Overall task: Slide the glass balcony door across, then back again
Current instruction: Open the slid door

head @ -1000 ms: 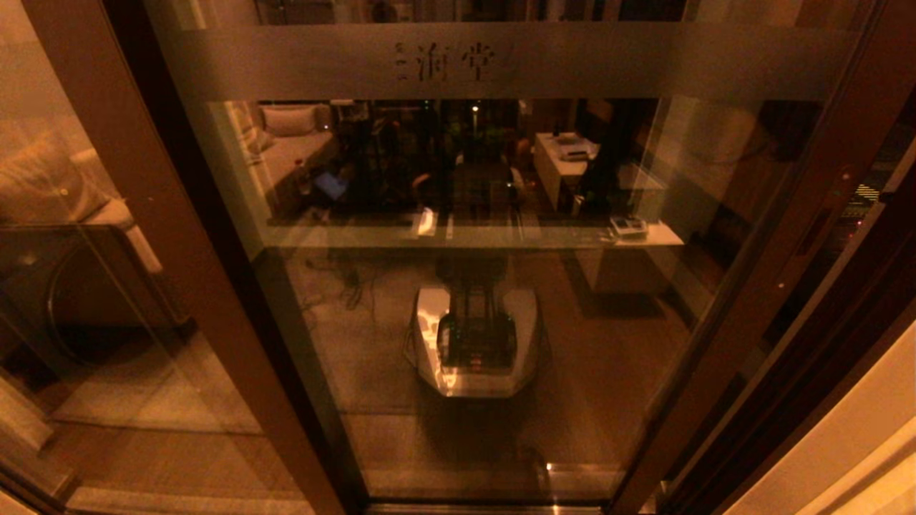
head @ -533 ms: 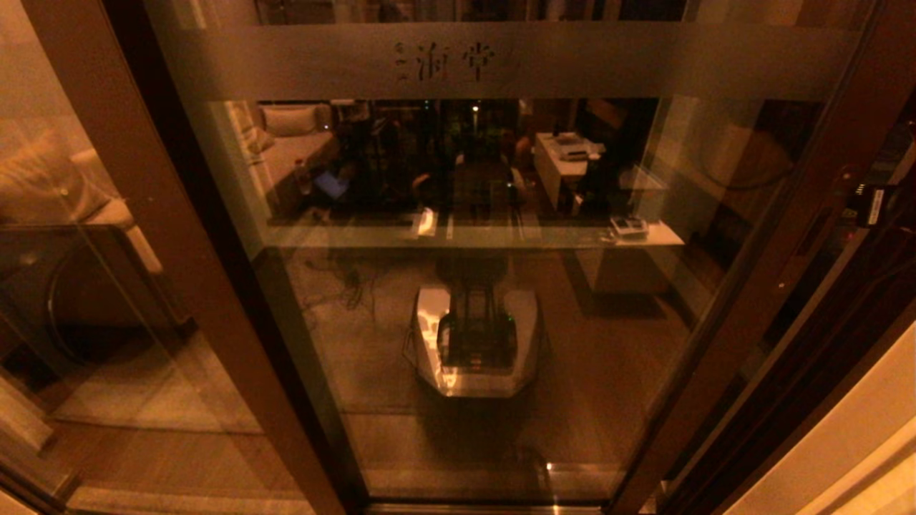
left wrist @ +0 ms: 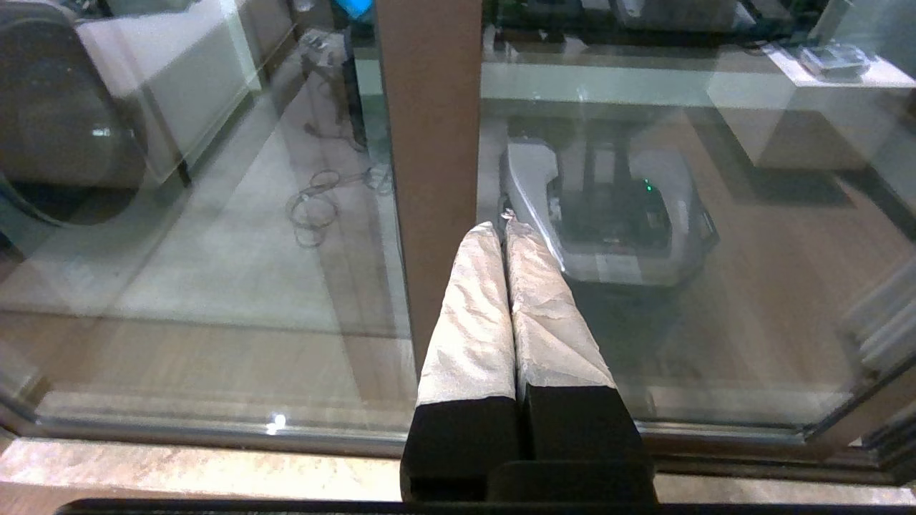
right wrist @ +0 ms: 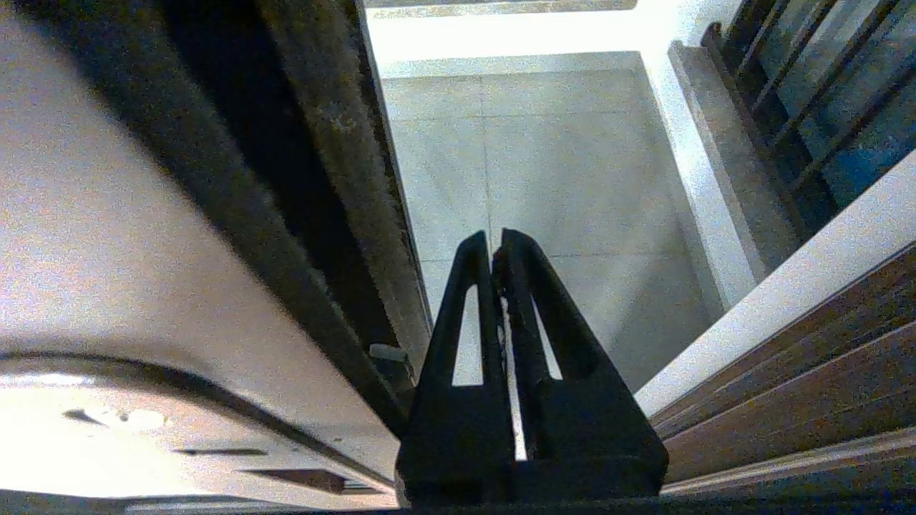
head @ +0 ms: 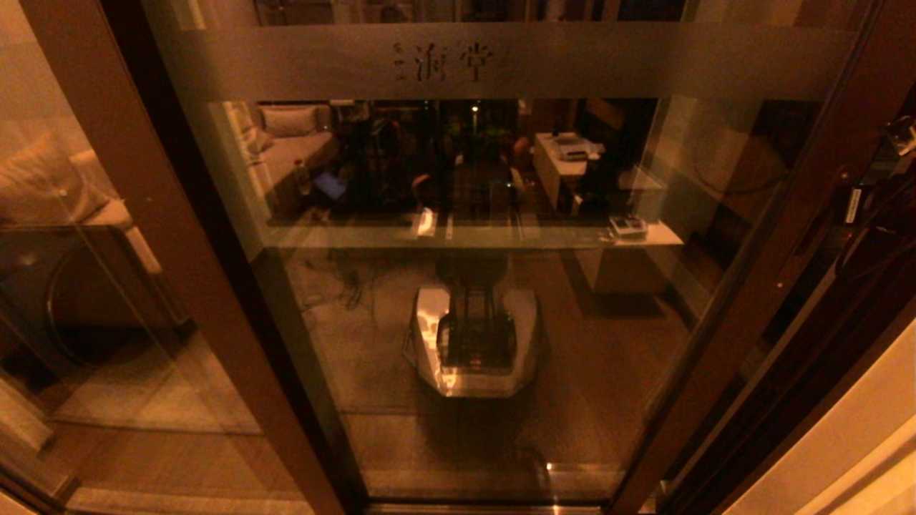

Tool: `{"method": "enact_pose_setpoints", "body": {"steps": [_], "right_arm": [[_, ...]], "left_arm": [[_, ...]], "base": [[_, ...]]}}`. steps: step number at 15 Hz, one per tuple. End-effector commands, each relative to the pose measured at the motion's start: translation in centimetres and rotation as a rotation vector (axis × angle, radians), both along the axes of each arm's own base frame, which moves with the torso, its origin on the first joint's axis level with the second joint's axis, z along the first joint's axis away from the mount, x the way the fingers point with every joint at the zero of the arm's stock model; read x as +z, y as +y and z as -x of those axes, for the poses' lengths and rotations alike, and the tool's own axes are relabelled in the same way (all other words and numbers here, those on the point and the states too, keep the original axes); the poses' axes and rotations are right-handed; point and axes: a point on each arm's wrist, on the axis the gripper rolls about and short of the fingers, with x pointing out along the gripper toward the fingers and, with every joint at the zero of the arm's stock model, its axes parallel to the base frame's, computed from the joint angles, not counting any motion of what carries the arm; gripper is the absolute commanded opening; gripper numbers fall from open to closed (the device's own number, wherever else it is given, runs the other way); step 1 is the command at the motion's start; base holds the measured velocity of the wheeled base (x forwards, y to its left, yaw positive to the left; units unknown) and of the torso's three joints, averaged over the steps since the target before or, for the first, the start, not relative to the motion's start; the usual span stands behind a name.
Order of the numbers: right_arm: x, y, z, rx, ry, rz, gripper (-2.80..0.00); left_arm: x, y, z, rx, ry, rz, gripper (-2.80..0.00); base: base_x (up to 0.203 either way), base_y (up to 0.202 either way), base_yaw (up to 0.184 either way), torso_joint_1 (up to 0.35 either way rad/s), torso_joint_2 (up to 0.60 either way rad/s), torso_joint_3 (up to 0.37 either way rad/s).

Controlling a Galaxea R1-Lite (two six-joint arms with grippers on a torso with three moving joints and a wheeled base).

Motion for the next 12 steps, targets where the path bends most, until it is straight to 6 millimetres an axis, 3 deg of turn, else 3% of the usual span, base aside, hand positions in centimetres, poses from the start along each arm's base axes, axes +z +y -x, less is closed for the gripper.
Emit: {"method": "enact_pose_setpoints", "body": {"steps": [1, 12], "right_arm": [[0.2, 0.3, 0.1, 0.011, -0.004, 0.002, -2.8], [0.4, 3.2, 0.7, 0.073, 0.005, -0.014, -2.8]], "left_arm": [[0.0, 0.0, 0.0, 0.0, 0.001, 0.001, -2.8], [0.0, 0.0, 0.0, 0.0, 0.001, 0.001, -2.8]], "base": [[0.0, 0.0, 0.0, 0.0, 0.0, 0.0], [0.0, 0.0, 0.0, 0.0, 0.0, 0.0]]}}
